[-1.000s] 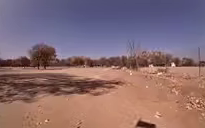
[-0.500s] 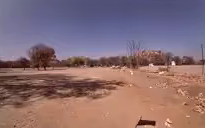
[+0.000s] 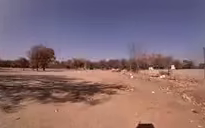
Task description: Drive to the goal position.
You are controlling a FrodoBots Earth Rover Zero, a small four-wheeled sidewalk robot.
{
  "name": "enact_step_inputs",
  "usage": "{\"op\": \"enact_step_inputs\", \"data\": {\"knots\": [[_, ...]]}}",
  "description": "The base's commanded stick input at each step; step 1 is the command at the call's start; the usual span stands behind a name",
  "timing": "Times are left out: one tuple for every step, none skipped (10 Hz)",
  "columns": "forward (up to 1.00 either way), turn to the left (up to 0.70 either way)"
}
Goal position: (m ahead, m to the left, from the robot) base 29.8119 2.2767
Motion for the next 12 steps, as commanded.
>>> {"op": "enact_step_inputs", "data": {"knots": [[0.50, 0.00], [0.50, 0.00], [0.50, 0.00], [0.50, 0.00], [0.50, 0.00], [0.50, 0.00], [0.50, 0.00], [0.50, 0.00], [0.50, 0.00], [0.50, 0.00], [0.50, 0.00], [0.50, 0.00]]}}
